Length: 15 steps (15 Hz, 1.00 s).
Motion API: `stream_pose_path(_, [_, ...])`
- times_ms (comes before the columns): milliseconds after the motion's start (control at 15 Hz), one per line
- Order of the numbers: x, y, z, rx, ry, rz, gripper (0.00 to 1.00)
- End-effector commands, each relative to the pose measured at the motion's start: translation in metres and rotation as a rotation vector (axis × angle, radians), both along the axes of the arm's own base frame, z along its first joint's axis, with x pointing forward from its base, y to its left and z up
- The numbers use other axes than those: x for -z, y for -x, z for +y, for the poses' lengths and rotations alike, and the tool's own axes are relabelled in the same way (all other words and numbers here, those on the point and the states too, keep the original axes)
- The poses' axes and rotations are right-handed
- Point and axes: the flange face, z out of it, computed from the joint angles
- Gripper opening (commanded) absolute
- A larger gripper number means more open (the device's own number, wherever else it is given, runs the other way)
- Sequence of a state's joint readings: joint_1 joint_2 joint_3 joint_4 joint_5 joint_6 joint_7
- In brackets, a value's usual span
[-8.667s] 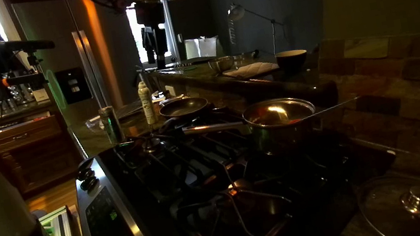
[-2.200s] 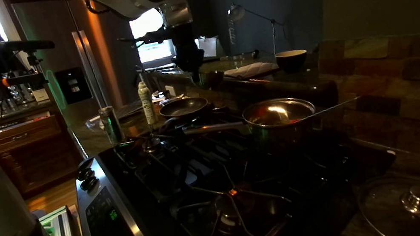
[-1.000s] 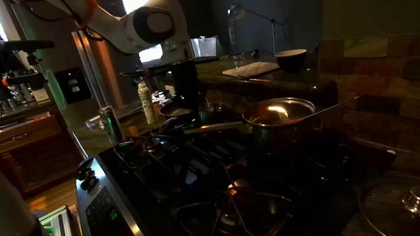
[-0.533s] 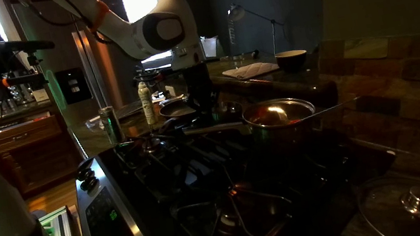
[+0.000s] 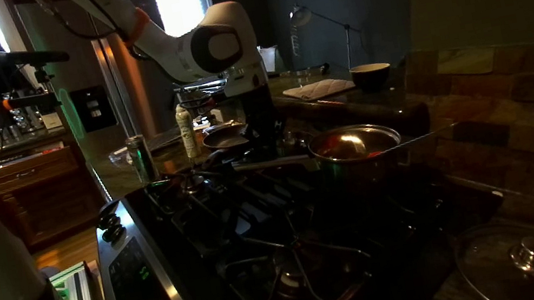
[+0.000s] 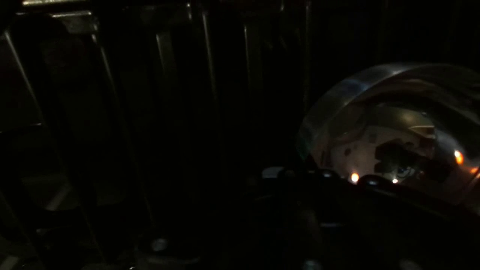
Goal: Put the silver bowl on the stove
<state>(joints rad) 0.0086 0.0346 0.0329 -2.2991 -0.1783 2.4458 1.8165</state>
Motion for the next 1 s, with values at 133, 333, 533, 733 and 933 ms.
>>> stream_pose_path(133, [0.001, -0.005, 0.005, 0.01, -0.001, 0.015, 0.49])
stream_pose_path(333, [-0.015, 0.003, 0.006, -0.005, -0.006, 0.022, 0.71])
stream_pose_path(533, [-0.046, 0.016, 0.007, -0.04, 0.013, 0.023, 0.95])
stream_pose_path(733, [-0.08, 0.039, 0.009, -0.177, 0.024, 0.055, 1.0])
stream_pose_path(933, [-0.085, 0.027, 0.006, -0.173, 0.044, 0.036, 1.0])
